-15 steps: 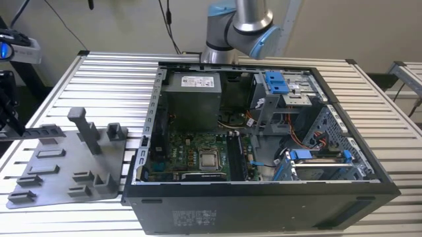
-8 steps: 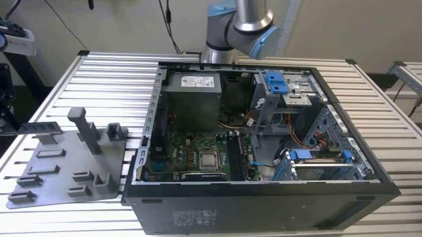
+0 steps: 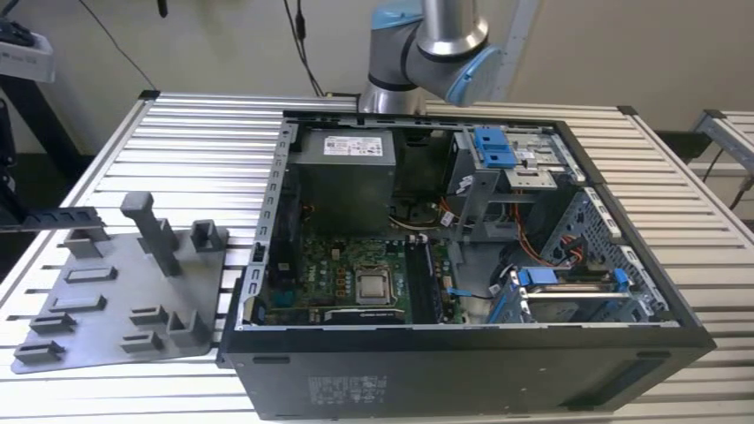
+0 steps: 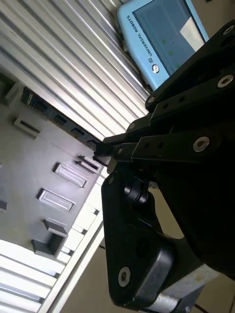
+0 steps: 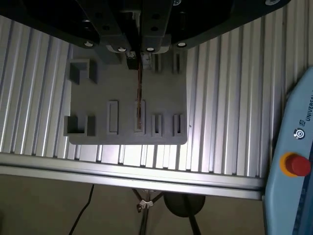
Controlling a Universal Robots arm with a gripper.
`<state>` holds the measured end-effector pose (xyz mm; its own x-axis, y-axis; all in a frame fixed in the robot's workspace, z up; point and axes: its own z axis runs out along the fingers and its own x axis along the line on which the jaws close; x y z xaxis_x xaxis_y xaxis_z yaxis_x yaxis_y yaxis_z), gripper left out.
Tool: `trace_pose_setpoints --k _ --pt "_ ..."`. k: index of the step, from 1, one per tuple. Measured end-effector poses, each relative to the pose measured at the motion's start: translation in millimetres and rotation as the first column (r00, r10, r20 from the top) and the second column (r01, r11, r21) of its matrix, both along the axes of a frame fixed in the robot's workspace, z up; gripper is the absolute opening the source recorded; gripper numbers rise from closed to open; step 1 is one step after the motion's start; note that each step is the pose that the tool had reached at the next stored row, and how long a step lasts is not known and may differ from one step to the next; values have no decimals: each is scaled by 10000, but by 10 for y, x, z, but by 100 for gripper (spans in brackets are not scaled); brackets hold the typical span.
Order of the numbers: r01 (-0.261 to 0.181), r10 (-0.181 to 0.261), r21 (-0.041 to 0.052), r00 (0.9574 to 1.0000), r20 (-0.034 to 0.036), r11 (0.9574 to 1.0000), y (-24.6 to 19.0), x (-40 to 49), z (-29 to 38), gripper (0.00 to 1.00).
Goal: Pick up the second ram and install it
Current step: 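Pick up the second ram and move it above second insertion slot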
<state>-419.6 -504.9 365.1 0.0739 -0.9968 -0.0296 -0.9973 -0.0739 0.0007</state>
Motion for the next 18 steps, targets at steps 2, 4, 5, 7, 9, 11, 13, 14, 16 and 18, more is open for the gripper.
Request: trace_pose_setpoints --k 2,4,5,7,9,11,13,14,16,18 --pt "3 -3 3 10000 0 10000 0 0 31 14" --pt "7 -7 4 10000 0 10000 0 0 61 14" --pt "9 -9 4 10000 0 10000 0 0 74 14" --pt "10 -10 6 10000 1 10000 0 0 103 14" --pt "11 -11 7 10000 0 10000 0 0 135 14" --pt "13 -13 7 10000 0 10000 0 0 173 14" --pt "17 -17 8 10000 1 10000 0 0 209 14" --pt "19 -19 8 10000 0 10000 0 0 228 14" --pt "21 -21 9 10000 1 10000 0 0 253 14" --pt "21 -21 9 10000 1 10000 0 0 265 14"
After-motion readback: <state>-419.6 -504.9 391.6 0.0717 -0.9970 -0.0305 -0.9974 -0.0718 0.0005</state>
